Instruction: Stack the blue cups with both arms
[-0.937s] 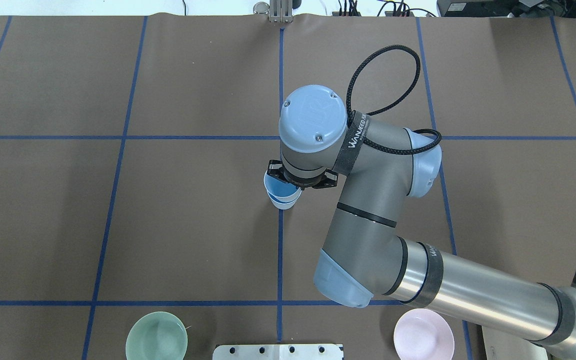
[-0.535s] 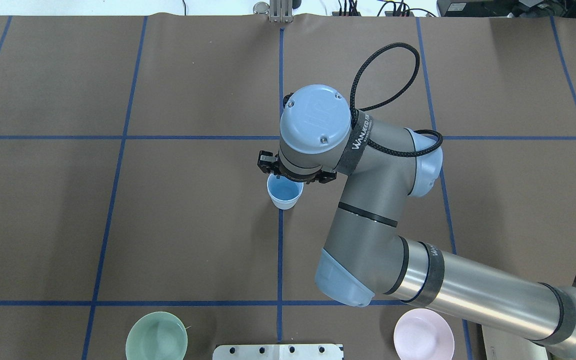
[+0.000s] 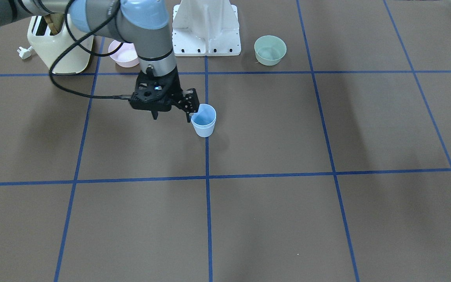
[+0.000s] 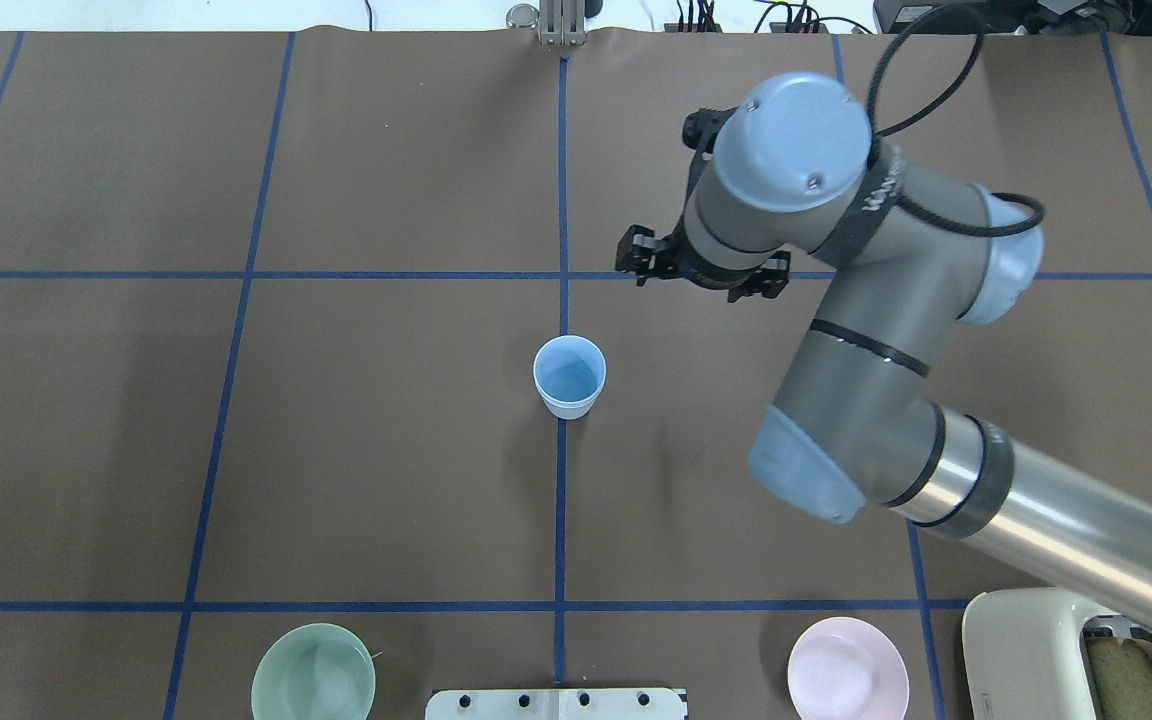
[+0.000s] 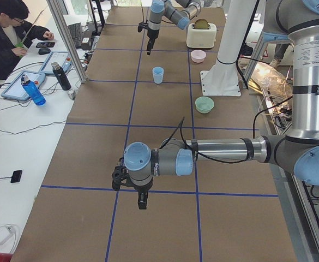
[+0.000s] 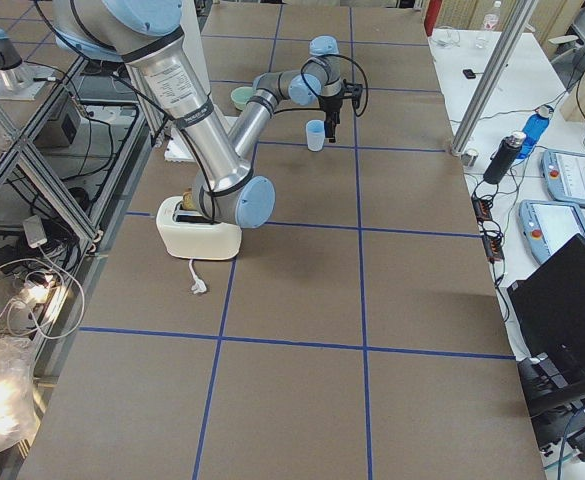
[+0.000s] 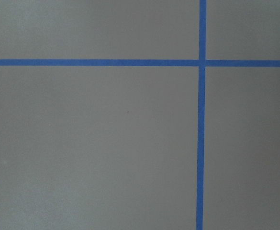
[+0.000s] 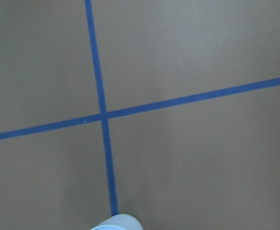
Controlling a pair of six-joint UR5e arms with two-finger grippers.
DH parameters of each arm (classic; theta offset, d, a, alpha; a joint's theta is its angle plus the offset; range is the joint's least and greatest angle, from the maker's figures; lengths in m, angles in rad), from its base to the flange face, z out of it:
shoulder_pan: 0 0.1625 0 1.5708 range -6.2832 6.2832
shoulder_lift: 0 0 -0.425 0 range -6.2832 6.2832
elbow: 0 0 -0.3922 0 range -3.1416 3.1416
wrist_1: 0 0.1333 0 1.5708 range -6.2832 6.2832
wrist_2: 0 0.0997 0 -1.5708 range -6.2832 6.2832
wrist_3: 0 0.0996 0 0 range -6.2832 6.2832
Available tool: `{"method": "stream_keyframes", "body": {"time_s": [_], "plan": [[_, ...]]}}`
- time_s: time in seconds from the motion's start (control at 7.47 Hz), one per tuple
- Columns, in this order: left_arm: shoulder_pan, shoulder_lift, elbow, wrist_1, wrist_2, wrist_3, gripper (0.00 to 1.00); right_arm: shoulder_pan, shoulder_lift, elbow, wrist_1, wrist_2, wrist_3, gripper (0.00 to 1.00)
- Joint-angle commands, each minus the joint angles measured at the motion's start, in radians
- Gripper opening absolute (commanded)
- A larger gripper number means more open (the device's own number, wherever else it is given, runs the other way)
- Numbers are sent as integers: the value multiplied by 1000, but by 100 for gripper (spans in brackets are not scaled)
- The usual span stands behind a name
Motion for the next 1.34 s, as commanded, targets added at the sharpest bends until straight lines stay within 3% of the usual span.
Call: {"method": "stream_keyframes", "body": {"time_s": [0.0,0.27,0.54,0.67,0.94,1.2], "plan": [[0,-2,0,1,8,3,98,217,-127,12,-6,131,-349,100],[0,-8,1,1,8,9,98,450,-278,-34,-3,272,-826,100],[-2,-11,-3,-18,5,14,98,660,-380,-165,1,343,-1148,100],[-2,-11,-5,-26,0,7,98,749,-453,-193,7,386,-1198,100],[-2,0,-14,-32,-3,14,98,840,-601,-181,13,381,-1216,100],[-2,2,-12,-31,-1,20,98,903,-658,-178,27,383,-1216,100]]}}
